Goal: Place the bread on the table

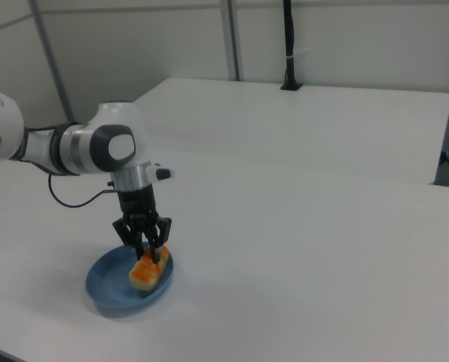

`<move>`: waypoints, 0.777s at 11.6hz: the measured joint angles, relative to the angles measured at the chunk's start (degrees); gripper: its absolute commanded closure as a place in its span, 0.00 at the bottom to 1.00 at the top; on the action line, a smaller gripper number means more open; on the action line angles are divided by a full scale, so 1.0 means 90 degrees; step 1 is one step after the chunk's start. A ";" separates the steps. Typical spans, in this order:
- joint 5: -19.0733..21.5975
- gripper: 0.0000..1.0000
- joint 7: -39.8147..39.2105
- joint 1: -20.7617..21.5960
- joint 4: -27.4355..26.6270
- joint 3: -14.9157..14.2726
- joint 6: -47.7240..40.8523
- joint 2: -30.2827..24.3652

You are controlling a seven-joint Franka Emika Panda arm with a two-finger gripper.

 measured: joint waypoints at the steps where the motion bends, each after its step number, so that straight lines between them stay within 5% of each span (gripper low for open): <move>1: 0.0001 0.63 -0.0264 -0.0022 0.0161 -0.0075 -0.0234 -0.0093; 5: 0.0582 0.61 -0.0943 -0.0461 0.1710 -0.0714 -0.0782 -0.0277; 9: 0.0597 0.60 -0.0960 -0.0978 0.2542 -0.0760 -0.0029 0.0950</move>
